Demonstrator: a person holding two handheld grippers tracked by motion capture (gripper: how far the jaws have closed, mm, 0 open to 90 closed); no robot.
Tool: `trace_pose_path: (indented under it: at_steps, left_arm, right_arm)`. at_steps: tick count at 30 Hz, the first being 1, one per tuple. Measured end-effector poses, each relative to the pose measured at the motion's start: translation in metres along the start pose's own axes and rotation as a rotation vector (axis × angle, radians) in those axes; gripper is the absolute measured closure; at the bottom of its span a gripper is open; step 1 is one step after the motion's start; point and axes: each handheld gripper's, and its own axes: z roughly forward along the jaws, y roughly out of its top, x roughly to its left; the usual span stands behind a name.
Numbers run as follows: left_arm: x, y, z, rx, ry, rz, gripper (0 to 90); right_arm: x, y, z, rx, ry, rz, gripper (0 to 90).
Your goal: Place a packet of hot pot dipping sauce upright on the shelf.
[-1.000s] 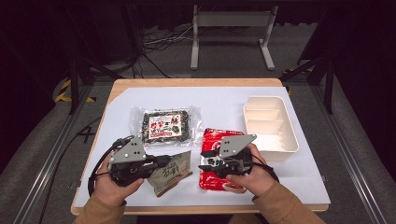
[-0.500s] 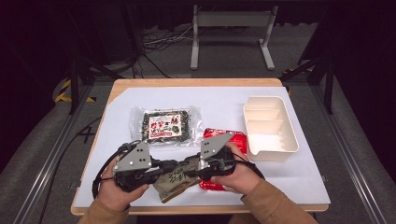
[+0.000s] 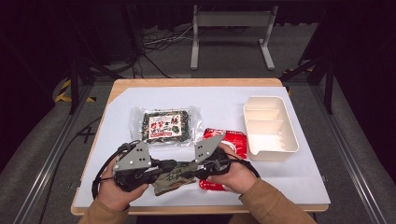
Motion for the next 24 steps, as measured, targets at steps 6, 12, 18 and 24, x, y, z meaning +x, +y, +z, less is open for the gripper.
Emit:
trace_pose_path:
  at_steps: [6, 12, 18, 24]
  left_arm:
    - [0.001, 0.000, -0.001, 0.002, 0.009, -0.020, 82.9]
    - [0.010, -0.004, -0.006, -0.026, 0.057, -0.072, 48.0]
    - [0.014, -0.009, -0.009, -0.038, 0.096, -0.063, 31.6]
    - [0.020, -0.014, -0.016, -0.057, 0.114, -0.081, 28.5]
  right_arm:
    - [0.001, 0.000, -0.006, -0.014, 0.008, 0.013, 86.0]
    - [0.002, -0.001, -0.014, 0.012, -0.023, 0.020, 88.8]
    - [-0.001, -0.004, -0.029, 0.008, -0.049, 0.029, 89.0]
    - [-0.004, -0.004, -0.050, 0.003, -0.103, 0.031, 89.0]
